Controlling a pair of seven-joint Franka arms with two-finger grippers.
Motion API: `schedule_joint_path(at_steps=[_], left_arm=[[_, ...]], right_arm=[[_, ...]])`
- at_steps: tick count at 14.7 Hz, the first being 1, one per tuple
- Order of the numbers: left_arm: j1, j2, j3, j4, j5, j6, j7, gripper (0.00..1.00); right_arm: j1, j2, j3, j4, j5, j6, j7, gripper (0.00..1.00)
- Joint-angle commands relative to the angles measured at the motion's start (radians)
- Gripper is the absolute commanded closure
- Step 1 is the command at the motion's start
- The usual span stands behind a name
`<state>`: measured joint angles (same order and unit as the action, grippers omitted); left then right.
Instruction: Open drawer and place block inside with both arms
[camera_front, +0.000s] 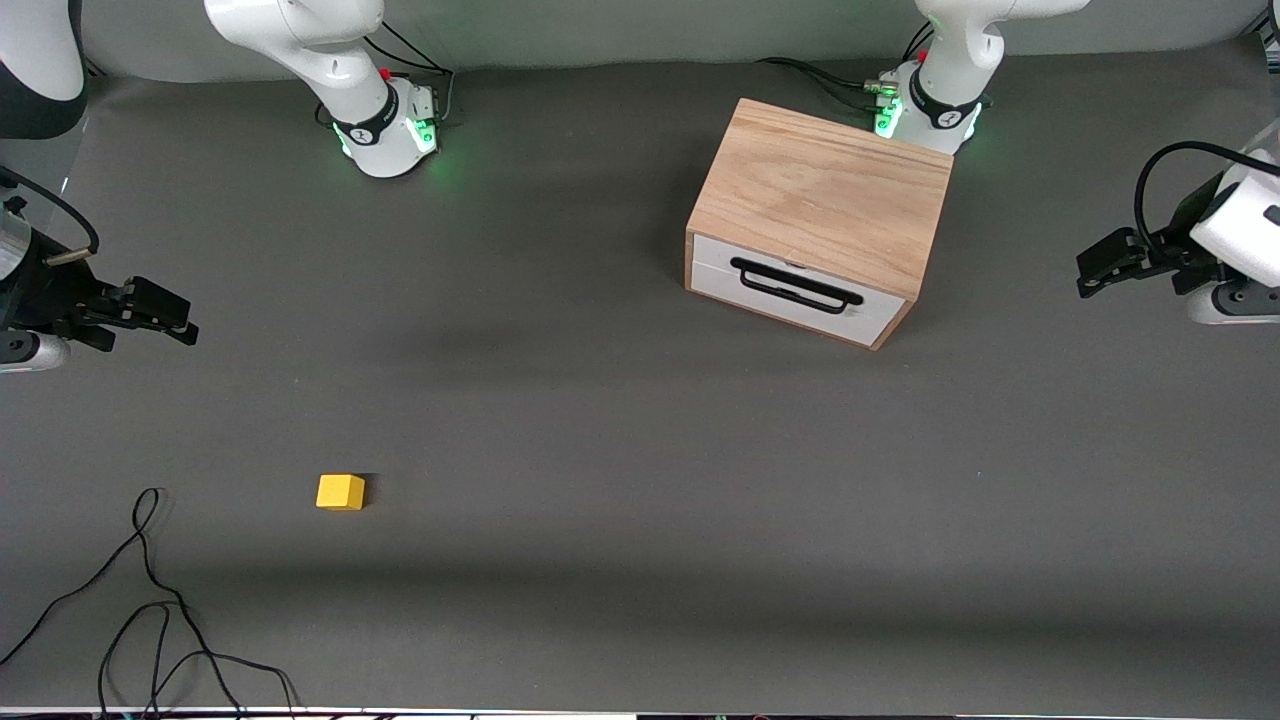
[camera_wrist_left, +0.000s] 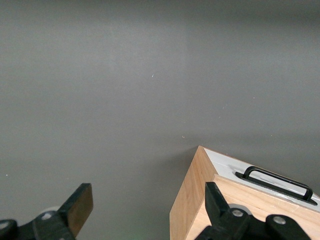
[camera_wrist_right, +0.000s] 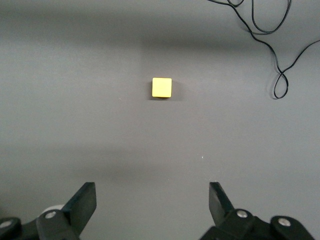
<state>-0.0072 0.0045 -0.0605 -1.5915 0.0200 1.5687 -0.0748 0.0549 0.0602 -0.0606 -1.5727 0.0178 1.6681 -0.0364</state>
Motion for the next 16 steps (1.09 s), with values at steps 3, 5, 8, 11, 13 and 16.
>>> schedule_joint_path(at_steps=[3, 5, 8, 11, 13, 16], left_arm=[[0.010, -0.011, -0.004, -0.008, -0.009, 0.008, 0.018, 0.00], [0.012, -0.011, -0.004, -0.008, -0.009, 0.008, 0.018, 0.00], [0.015, -0.011, -0.004, -0.008, -0.009, 0.008, 0.018, 0.00], [0.015, -0.011, -0.004, -0.008, -0.009, 0.008, 0.020, 0.00], [0.015, -0.009, -0.004, -0.008, -0.009, 0.008, 0.020, 0.00], [0.015, -0.009, -0.004, -0.008, -0.009, 0.008, 0.020, 0.00]], right_arm=[[0.010, -0.003, -0.007, 0.014, 0.007, -0.019, -0.002, 0.00], [0.008, -0.005, -0.008, 0.016, 0.007, -0.021, -0.011, 0.00], [0.008, 0.003, -0.010, 0.014, 0.010, -0.021, -0.013, 0.00], [0.006, 0.004, -0.016, 0.011, 0.010, -0.021, -0.008, 0.00], [-0.003, 0.007, -0.016, 0.013, 0.008, -0.007, 0.000, 0.00], [-0.004, 0.009, -0.019, 0.049, 0.007, -0.017, 0.006, 0.00]])
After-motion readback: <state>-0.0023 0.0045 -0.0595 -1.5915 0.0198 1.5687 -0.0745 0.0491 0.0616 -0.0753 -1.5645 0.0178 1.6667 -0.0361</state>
